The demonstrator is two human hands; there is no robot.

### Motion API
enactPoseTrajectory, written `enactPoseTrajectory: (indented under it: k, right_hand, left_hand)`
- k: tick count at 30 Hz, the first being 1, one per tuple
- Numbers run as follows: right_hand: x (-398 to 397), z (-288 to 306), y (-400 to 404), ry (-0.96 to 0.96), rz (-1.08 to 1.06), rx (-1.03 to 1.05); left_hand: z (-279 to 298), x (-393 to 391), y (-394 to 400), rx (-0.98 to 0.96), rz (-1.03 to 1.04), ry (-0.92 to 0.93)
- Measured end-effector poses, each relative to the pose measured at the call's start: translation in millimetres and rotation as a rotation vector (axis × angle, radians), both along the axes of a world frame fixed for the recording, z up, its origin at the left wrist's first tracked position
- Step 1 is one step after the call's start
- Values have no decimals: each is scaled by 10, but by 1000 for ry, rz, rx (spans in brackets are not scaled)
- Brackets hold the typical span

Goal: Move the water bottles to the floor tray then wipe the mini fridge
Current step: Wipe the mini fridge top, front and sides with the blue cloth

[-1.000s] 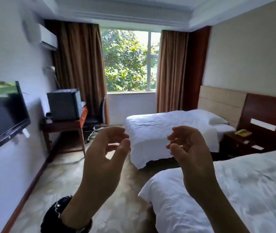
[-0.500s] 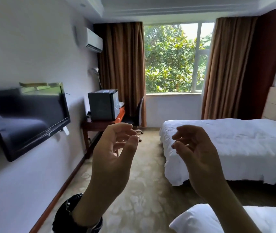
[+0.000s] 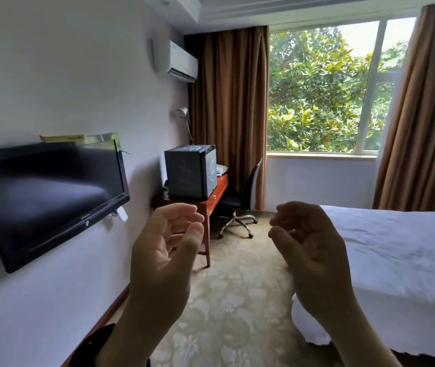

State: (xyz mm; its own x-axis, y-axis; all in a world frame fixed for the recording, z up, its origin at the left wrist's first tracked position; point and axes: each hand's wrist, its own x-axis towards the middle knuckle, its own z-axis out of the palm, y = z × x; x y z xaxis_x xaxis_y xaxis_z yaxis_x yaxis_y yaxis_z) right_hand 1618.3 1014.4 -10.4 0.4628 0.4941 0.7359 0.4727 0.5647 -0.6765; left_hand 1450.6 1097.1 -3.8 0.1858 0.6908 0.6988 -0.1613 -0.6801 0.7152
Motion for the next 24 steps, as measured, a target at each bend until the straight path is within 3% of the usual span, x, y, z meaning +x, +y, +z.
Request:
enactPoseTrajectory:
  k: [9, 16, 24]
  right_hand:
    - [1160, -189, 2309, -74, -81, -54]
    - [2182, 71, 3542, -58, -157, -69]
    - [3501, -119, 4950, -53, -117, -47]
  left_hand:
    - [-201, 1178, 2295, -66, 7, -33]
    - [69, 2210, 3648, -48, -44, 20]
    - [-147, 3469, 5080, -65, -19, 29]
